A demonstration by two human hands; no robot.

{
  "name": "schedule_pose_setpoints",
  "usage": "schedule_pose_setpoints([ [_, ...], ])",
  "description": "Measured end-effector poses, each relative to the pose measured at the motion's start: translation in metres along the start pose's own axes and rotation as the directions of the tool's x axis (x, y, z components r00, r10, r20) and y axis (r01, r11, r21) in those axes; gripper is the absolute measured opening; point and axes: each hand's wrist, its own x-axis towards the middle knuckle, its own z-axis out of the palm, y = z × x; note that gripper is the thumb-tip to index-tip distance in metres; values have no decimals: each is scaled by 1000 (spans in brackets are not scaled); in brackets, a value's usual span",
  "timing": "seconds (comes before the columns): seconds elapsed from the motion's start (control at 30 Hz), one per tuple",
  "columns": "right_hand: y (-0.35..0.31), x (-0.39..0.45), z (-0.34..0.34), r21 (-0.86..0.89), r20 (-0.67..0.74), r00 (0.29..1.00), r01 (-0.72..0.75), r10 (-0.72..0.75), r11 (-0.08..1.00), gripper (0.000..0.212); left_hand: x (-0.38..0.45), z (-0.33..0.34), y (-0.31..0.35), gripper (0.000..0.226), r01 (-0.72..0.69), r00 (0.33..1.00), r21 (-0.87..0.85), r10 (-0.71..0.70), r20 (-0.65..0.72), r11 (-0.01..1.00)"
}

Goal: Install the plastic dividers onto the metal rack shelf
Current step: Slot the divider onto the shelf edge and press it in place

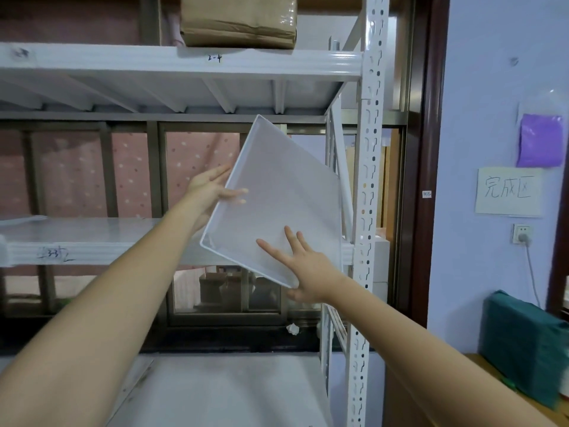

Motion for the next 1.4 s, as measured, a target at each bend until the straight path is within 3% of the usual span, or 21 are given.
schedule_pose_setpoints([
  [0.17, 9, -2, -19, 160, -48, 999, 19, -11, 987, 108, -16, -1, -2, 56, -27, 977, -149, 57, 204, 988],
  [0.3, 15, -8, -31, 281, -85, 996, 19, 5, 959, 102, -23, 13, -13, 75, -15, 938, -412, 155, 309, 911],
  [0.4, 20, -10, -35, 331, -89, 996, 21, 9, 943, 101, -23, 19, -8, 102, -115, 903, -343, 242, 356, 932],
  [0.5, 19, -8, -35, 449, -122, 992, 18, 42, 893, 100, -30, 33, 2, 107, -171, 878, -328, 295, 378, 929],
  [0.6, 21, -3, -40, 639, -165, 978, 7, 128, 770, 98, -33, 48, 9, 112, -192, 884, -393, 332, 328, 899],
  [0.7, 24, -1, -47, 674, -165, 977, 9, 138, 739, 97, -33, 56, 8, 123, -224, 891, -299, 319, 323, 928],
  [0.87, 29, -3, -50, 726, -181, 974, 40, 134, 686, 94, -24, 54, 3, 90, -307, 854, 22, 266, 447, 951],
  [0.97, 30, -4, -53, 755, -184, 970, 35, 160, 655, 95, -21, 55, 5, 73, -349, 838, 55, 285, 465, 936],
  [1.17, 42, -8, -45, 733, -65, 990, -38, 126, 679, 108, -14, 65, 5, 99, -322, 873, 21, 288, 393, 946],
  [1.4, 47, -7, -48, 832, -92, 985, -5, 147, 555, 100, -6, 82, 19, 111, -336, 856, 126, 247, 454, 933],
])
